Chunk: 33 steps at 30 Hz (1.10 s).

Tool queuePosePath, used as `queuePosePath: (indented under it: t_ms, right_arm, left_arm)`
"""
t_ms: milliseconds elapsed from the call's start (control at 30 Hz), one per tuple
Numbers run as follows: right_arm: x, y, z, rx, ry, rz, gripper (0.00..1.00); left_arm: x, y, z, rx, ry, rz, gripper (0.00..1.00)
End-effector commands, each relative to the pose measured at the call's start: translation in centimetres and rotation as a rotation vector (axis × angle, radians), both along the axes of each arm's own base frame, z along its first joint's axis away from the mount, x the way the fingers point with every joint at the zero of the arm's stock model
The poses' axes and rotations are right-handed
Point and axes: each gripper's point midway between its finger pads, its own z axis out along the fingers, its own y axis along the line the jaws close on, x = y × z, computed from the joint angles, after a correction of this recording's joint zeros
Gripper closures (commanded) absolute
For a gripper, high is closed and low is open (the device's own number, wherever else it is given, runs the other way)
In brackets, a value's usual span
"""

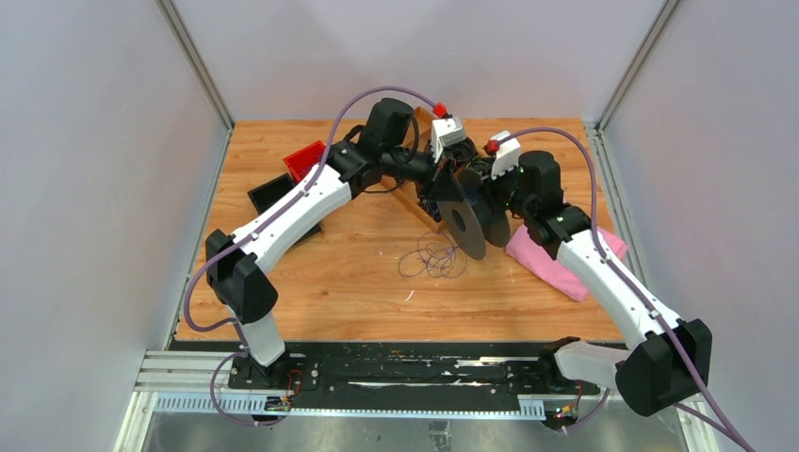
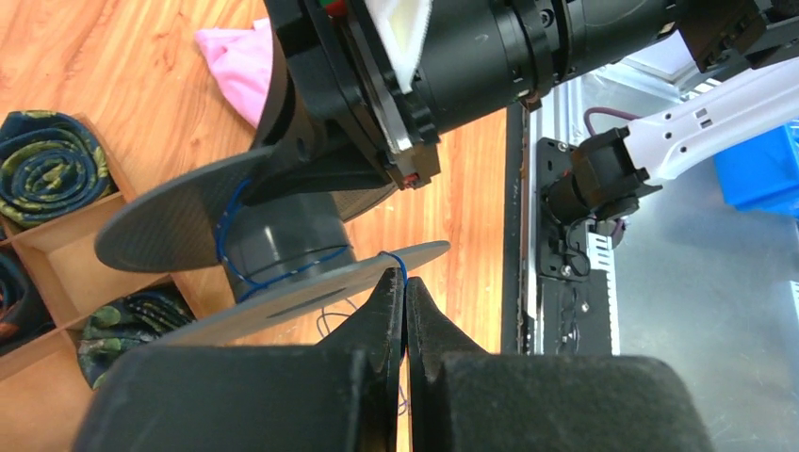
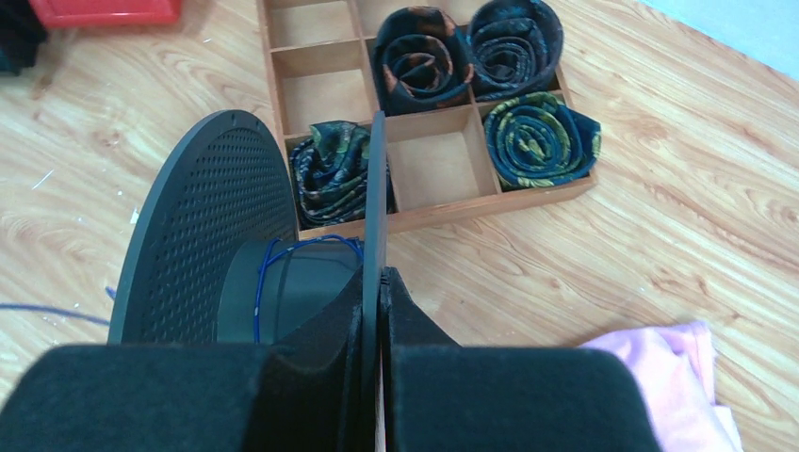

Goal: Wrap the cables
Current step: Wrap the cable around the cable reel.

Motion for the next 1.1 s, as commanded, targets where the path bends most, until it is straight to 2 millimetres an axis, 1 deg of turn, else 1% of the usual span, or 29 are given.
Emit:
queuePosePath:
  t_ms: [0, 67, 267, 367, 433, 700, 933, 1067]
  right_arm:
    - [-0.7, 1.7, 1.7, 0.026, -0.077, 0.125, 0.99]
    - [-1.1, 2.0, 1.7, 0.028, -0.081, 0.148, 0.99]
    - [-2.7, 3.0, 0.8, 0.032, -0.071, 0.25, 0.99]
    - [-3.7, 3.7, 0.7, 0.041, -0.069, 0.319, 0.99]
    - [-4.4, 4.1, 1.0, 0.048, -0.068, 0.361, 0.99]
    - [-5.8, 4.3, 2.3, 0.065, -0.067, 0.43, 0.99]
    - [-6.9, 4.5, 3.2, 0.084, -0.065, 0.492, 0.99]
    - [-7.2, 4.7, 3.9, 0.114, -0.058, 0.513, 0.99]
  left_arm:
    - [1.0, 0.6, 3.6, -0.061, -0.095, 0.034, 1.0]
    - [1.6, 0.8, 3.5, -0.051, -0.104, 0.052, 1.0]
    - [3.6, 2.0, 2.2, -0.006, -0.135, 0.123, 0.99]
    - [4.6, 2.6, 1.4, 0.015, -0.153, 0.155, 1.0]
    - [5.1, 3.0, 0.9, 0.033, -0.174, 0.165, 1.0]
    - [7.1, 5.3, -1.4, 0.12, -0.238, 0.215, 1.0]
    - [7.5, 6.7, -3.5, 0.189, -0.298, 0.204, 0.99]
    - [7.8, 7.5, -5.0, 0.208, -0.304, 0.199, 0.96]
